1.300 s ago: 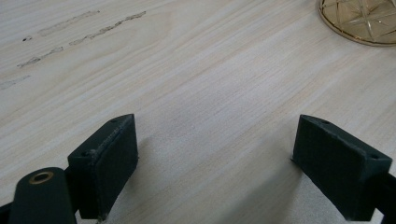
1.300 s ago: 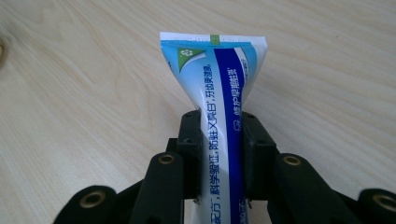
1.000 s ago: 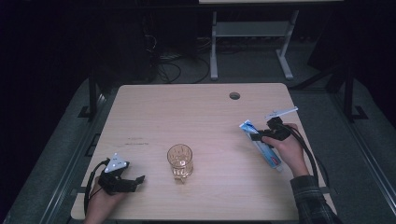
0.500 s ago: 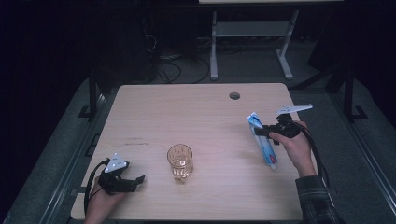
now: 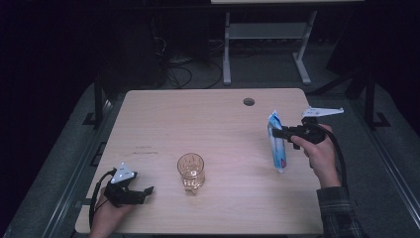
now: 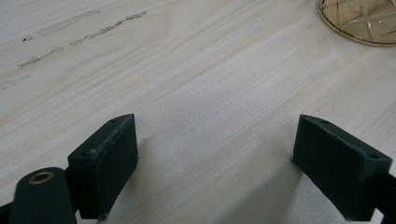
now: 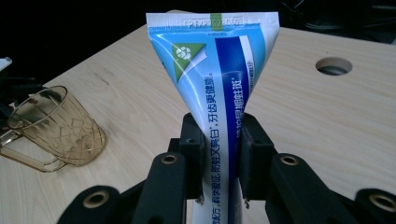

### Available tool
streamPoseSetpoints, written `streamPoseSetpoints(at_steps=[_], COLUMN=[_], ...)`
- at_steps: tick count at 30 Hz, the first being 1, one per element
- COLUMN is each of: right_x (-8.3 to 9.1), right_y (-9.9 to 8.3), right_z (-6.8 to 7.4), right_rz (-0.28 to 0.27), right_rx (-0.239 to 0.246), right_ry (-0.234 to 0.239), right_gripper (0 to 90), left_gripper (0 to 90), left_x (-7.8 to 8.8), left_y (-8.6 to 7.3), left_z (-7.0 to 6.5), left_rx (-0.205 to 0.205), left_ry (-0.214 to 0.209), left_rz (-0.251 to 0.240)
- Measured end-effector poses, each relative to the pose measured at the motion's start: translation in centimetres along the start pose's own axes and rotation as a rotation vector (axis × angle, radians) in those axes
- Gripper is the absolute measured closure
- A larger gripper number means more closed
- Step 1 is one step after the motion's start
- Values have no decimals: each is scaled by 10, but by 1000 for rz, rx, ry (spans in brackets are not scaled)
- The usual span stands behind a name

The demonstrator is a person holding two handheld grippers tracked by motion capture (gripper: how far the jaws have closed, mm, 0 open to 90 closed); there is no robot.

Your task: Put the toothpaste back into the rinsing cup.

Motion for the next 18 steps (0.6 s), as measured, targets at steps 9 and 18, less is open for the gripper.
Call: streamPoseSetpoints(at_steps=[9,18], right_x=[1,0], right_y=[13,27], right_z=[13,29], right_rz=[-39,-82], right_rx=[33,58], right_ry=[18,56], right_gripper=[739,738], left_gripper=[131,131], left_x=[0,0], left_y=[0,0], left_z=[0,0], left_rx=[0,-1], left_ry=[0,1], left_rz=[0,-1])
Point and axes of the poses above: each handheld gripper's, and its own axes: x roughly backward along the jaws, y roughly out of its top, z roughly to its left, the point moved 8 cm from there along -x, roughly forward along the jaws, and after that the axes turned 6 degrees about z, right-handed, at the moved point
